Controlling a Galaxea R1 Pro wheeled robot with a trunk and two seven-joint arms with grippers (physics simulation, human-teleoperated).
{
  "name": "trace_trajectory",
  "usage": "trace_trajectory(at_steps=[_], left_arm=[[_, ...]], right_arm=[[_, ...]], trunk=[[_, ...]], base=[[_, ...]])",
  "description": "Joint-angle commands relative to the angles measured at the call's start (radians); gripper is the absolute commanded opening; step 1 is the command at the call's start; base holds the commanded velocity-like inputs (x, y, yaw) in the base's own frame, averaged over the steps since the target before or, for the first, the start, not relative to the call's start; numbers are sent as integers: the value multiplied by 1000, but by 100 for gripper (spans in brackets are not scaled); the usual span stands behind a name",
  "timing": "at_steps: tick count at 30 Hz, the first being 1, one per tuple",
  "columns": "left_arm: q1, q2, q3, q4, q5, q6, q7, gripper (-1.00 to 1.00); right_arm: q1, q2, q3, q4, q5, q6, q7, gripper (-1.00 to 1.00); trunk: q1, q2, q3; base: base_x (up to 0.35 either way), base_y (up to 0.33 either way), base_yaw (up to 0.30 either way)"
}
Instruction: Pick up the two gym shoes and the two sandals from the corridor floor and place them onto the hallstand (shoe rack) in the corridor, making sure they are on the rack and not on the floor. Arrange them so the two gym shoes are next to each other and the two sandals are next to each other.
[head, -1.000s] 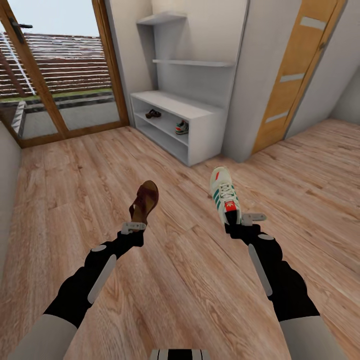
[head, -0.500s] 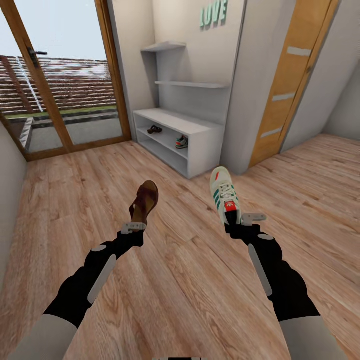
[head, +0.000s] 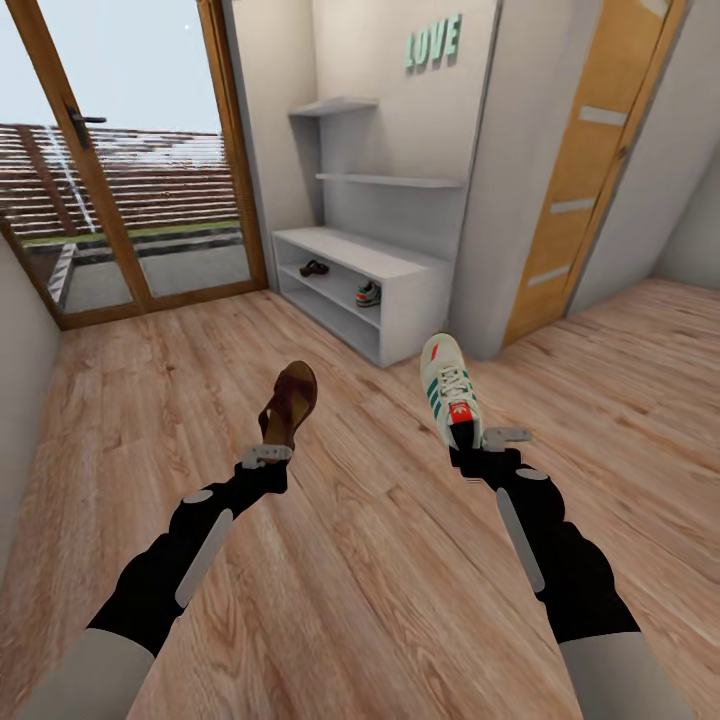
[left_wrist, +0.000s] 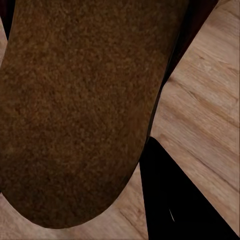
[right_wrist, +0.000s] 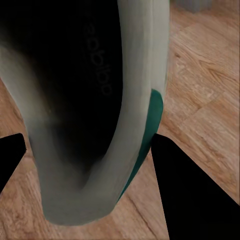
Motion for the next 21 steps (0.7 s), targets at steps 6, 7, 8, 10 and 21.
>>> trace_trajectory(at_steps=[6,7,8,10,21], left_arm=[[-1,-6,-1,0,1,6,-3,-100],[-1,-6,-1,0,1,6,-3,-100],[-1,-7,-1,0,1,6,-3,-100],[-1,-7,-1,0,1,6,-3,-100],[-1,-8,-1,1,1,6,-3,-100]], right_arm=[[0,-1,3,-1,-10,4,-12,-100],[0,-1,3,-1,-10,4,-12,-100],[-1,-1,3,-1,-10,4,-12,-100],[0,-1,3,-1,-10,4,-12,-100],[-1,-1,3,-1,-10,4,-12,-100]], trunk=[[0,0,5],[0,0,6],[0,0,7],[0,0,8],[0,0,18]], base=[[331,0,241],[337,0,257],[337,0,259],[338,0,260],[338,80,261]])
